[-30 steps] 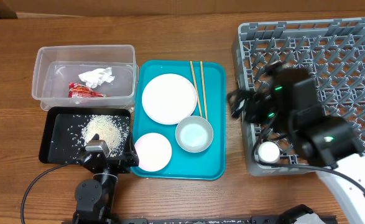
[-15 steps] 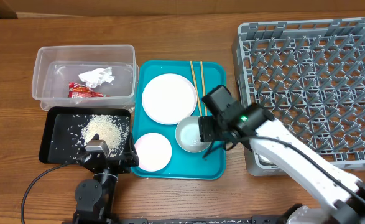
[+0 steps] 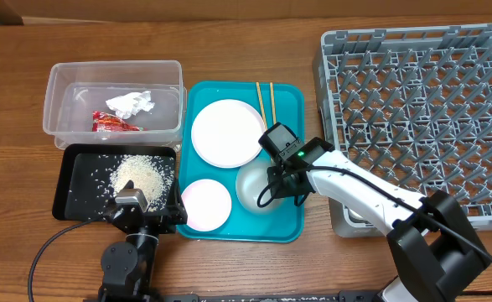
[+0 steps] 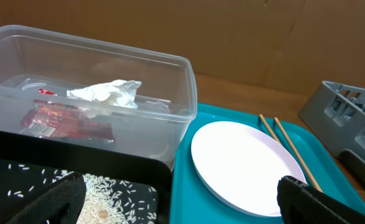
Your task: Sort waste into correct bins and load items into the dishwasher
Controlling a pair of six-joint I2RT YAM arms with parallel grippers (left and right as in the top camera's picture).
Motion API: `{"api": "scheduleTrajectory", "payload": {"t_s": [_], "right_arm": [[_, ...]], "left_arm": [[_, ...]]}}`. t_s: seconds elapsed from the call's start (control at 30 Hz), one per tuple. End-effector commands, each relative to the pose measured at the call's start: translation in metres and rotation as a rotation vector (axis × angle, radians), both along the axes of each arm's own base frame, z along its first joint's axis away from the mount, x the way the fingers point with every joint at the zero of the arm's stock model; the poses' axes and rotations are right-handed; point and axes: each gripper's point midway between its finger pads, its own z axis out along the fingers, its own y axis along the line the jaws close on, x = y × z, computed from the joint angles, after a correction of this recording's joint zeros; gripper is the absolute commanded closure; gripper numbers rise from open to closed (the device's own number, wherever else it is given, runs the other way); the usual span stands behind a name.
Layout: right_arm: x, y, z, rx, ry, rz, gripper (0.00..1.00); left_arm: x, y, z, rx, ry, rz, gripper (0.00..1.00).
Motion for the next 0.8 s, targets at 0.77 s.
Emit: {"api": "scheduleTrajectory", "payload": {"t_s": [0.77], "right_arm": [[0.057, -0.246, 0.244, -0.732, -0.958, -0.744, 0.96]], "left_arm": [[0.0, 0.001, 0.001, 0.013, -0.009, 0.001, 0.0]]}}
